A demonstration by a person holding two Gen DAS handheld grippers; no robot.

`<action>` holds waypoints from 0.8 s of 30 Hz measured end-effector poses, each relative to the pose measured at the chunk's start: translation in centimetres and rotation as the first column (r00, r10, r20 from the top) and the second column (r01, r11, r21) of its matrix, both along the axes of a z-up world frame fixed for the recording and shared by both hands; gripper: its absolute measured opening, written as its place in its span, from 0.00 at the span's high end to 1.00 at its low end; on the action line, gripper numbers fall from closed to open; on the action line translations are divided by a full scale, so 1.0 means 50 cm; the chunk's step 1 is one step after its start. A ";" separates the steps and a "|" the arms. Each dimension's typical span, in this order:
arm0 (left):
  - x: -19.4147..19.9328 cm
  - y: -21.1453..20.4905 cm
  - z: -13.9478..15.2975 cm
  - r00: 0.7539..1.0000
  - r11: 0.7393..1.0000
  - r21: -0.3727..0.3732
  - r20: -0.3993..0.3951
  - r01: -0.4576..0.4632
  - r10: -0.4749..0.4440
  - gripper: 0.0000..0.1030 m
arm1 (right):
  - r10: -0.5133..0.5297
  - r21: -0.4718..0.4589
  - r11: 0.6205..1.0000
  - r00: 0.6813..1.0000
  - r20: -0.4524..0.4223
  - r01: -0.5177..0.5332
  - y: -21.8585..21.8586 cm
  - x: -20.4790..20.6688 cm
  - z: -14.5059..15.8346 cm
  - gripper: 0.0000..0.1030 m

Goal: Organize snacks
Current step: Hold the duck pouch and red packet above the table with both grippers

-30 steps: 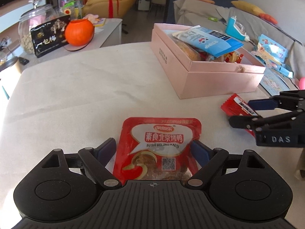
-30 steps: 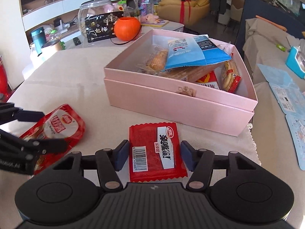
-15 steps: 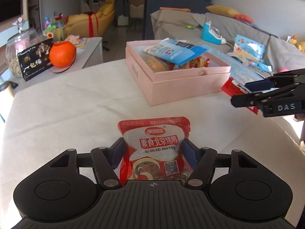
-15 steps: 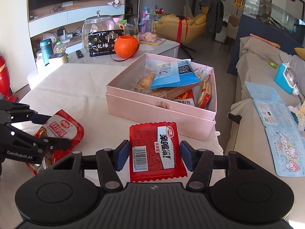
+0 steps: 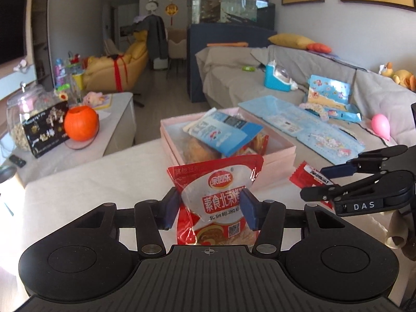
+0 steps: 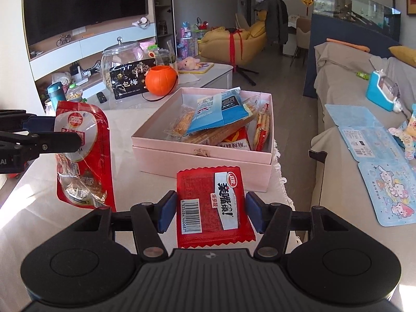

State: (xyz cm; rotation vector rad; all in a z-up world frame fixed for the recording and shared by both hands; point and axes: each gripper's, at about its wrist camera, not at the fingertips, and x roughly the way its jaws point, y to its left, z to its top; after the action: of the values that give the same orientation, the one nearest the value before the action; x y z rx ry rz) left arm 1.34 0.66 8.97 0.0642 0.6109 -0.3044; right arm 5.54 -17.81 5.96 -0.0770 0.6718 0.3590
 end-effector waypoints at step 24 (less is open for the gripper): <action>0.133 -0.055 -0.169 0.975 0.992 0.098 -0.201 -0.076 0.095 0.12 | -0.019 -0.101 0.995 0.999 -0.041 0.015 0.036 0.033 -0.128 0.32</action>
State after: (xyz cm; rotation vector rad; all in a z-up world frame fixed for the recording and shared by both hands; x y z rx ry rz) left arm 7.97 -2.11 0.54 0.0929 0.8303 -0.2012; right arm 7.17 -16.00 -0.43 -0.1604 0.7313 0.3108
